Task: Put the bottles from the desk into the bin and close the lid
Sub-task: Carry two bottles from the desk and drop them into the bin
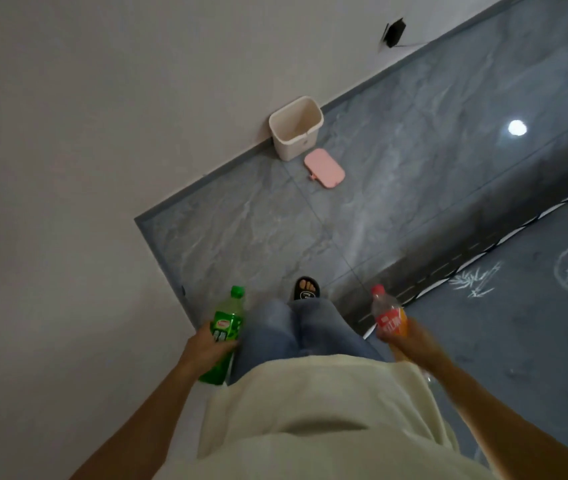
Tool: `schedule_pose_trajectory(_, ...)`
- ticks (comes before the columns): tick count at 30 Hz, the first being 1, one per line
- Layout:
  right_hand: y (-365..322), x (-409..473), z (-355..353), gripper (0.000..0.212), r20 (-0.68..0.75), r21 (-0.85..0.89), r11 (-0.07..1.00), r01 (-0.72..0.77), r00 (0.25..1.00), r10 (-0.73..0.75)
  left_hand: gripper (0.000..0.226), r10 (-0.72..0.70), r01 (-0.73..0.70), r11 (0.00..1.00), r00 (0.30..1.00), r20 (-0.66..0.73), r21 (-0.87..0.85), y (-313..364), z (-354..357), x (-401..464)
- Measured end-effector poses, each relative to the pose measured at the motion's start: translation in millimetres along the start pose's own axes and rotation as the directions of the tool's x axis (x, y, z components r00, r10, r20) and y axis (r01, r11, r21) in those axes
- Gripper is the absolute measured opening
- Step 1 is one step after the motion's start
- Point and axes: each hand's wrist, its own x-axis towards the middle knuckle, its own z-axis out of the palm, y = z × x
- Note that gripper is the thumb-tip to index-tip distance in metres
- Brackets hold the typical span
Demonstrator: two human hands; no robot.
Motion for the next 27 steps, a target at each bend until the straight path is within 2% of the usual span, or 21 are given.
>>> schedule_pose_trajectory(2,-45.1,18.4,-23.4,0.034,-0.020,0.011,0.999,0.050,0.999,-0.050,0.053,-0.056,0.056,0.998,0.998,-0.002,-0.007,5.5,-9.4,7.0)
schedule_pose_trajectory(6,-132.1,57.8,-61.9,0.070,-0.008,0.010,0.996,0.094,0.996,-0.093,0.051,-0.175,0.176,0.984,0.984,0.016,-0.030,21.1,-30.0,27.9)
schedule_pose_trajectory(13,-235.4,122.1,-110.4,0.077,0.013,-0.009,0.992,0.124,0.992,-0.124,0.049,-0.238,0.240,0.970,0.969,0.065,-0.024,95.7,-75.2,86.6)
schedule_pose_trajectory(17,-261.2,143.7,-128.6,0.082,0.023,-0.041,0.996,0.077,0.997,-0.076,0.042,-0.147,0.154,0.985,0.985,0.095,-0.081,176.7,-106.9,125.3)
schedule_pose_trajectory(20,-264.9,151.4,-142.9,0.080,0.030,-0.037,0.998,0.043,0.999,-0.042,0.060,-0.070,0.077,0.995,0.993,0.096,-0.063,243.6,-128.8,153.1)
schedule_pose_trajectory(27,-249.4,167.8,-183.8,0.071,0.047,0.012,0.997,-0.081,0.996,0.081,0.050,0.114,-0.107,0.990,0.990,0.087,-0.087,389.4,-156.6,204.8)
